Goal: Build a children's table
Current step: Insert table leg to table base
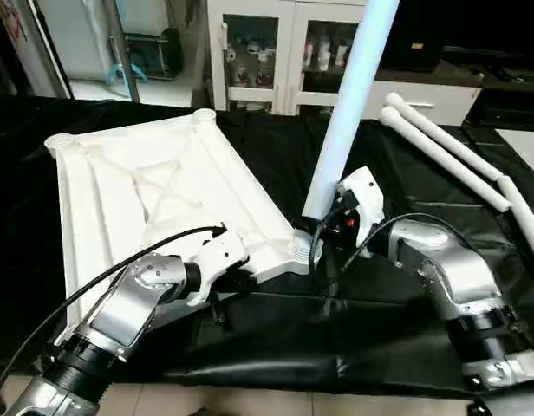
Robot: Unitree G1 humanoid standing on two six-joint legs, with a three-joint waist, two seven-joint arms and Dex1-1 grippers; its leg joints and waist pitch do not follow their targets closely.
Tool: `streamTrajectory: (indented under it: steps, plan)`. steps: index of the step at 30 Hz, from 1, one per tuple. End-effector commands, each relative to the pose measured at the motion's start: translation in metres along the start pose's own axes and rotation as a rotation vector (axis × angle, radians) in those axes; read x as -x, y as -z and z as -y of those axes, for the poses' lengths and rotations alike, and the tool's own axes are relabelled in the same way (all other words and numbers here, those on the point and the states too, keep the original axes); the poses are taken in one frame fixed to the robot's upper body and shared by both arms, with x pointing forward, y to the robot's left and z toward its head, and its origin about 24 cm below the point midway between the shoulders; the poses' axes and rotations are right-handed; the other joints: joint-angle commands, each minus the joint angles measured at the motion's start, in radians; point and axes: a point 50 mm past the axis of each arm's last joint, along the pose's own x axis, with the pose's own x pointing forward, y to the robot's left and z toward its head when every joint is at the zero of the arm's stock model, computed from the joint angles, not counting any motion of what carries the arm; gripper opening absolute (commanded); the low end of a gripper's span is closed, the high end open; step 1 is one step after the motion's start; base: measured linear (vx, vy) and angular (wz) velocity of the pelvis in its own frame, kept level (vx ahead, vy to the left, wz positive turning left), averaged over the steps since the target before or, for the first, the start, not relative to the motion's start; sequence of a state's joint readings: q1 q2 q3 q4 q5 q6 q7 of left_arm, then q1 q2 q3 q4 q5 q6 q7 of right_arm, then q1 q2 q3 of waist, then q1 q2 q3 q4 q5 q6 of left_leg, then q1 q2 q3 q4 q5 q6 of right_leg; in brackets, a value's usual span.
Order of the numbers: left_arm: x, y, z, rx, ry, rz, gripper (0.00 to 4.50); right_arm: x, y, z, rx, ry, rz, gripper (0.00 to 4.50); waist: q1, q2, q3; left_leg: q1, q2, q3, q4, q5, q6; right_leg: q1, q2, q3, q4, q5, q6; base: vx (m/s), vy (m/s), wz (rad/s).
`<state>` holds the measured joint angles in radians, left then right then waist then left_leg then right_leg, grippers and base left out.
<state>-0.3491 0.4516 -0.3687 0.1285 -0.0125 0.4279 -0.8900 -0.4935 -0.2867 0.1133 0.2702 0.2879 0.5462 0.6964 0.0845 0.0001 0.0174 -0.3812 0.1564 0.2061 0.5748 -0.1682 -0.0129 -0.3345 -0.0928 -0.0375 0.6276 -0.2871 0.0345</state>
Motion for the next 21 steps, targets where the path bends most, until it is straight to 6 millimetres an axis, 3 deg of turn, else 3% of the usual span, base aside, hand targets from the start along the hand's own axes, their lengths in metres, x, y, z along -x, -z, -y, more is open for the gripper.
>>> streamTrajectory:
  steps: [1, 3, 5, 8, 13, 15, 16, 21]
  plan:
    - [-0.006, -0.021, 0.008, -0.063, 0.062, 0.126, 0.0, 0.011, 0.056, 0.022, -0.227, 0.173, -0.191, 1.84, -0.017, 0.001, -0.012, 0.045, 0.083, -0.068, -0.096, -0.573, -0.154, -0.049, -0.081, 0.048, -0.121, -0.457, -0.108, 0.0, 0.0, 0.0]
    - [-0.006, -0.021, 0.007, -0.064, 0.062, 0.124, 0.0, 0.012, 0.047, 0.026, -0.277, 0.172, -0.146, 1.84, -0.017, 0.002, -0.013, 0.046, 0.084, -0.07, -0.098, -0.58, -0.154, -0.046, -0.079, 0.046, -0.123, -0.45, -0.104, 0.0, 0.0, 0.0]
    - [-0.006, -0.021, 0.007, -0.065, 0.062, 0.123, 0.0, 0.014, 0.046, 0.027, -0.269, 0.16, -0.156, 1.84, -0.017, 0.005, -0.017, 0.04, 0.085, -0.069, -0.102, -0.551, -0.158, -0.042, -0.074, 0.044, -0.116, -0.38, -0.106, 0.0, 0.0, 0.0]
    - [-0.006, -0.021, 0.006, -0.07, 0.064, 0.12, 0.0, 0.017, 0.047, 0.028, -0.246, 0.121, -0.196, 1.84, -0.009, 0.006, -0.02, 0.046, 0.085, -0.055, -0.103, -0.494, -0.155, -0.044, -0.071, 0.045, -0.112, -0.267, -0.123, 0.0, 0.0, 0.0]
    - [-0.006, -0.022, 0.004, -0.08, 0.054, 0.116, 0.0, 0.022, 0.033, 0.032, -0.273, 0.089, -0.141, 1.84, -0.001, 0.003, -0.019, 0.047, 0.086, -0.047, -0.098, -0.449, -0.131, -0.043, -0.075, 0.049, -0.114, -0.257, -0.134, 0.0, 0.0, 0.0]
    - [-0.006, -0.022, 0.004, -0.081, 0.05, 0.117, 0.0, 0.026, 0.018, 0.035, -0.292, 0.066, -0.075, 1.84, 0.002, 0.007, -0.02, 0.047, 0.086, -0.046, -0.096, -0.433, -0.124, -0.042, -0.076, 0.05, -0.114, -0.252, -0.138, 0.0, 0.0, 0.0]
    - [-0.006, -0.022, 0.003, -0.082, 0.05, 0.116, 0.0, 0.028, 0.013, 0.037, -0.27, 0.06, -0.071, 1.84, 0.004, 0.004, -0.021, 0.048, 0.088, -0.043, -0.095, -0.416, -0.119, -0.041, -0.074, 0.05, -0.113, -0.235, -0.141, 0.0, 0.0, 0.0]
    - [-0.006, -0.022, 0.004, -0.089, 0.055, 0.111, 0.0, 0.027, 0.002, 0.034, -0.228, 0.015, -0.079, 1.84, 0.014, -0.001, -0.027, 0.04, 0.086, -0.032, -0.088, -0.322, -0.089, -0.034, -0.072, 0.052, -0.107, -0.167, -0.155, 0.0, 0.0, 0.0]
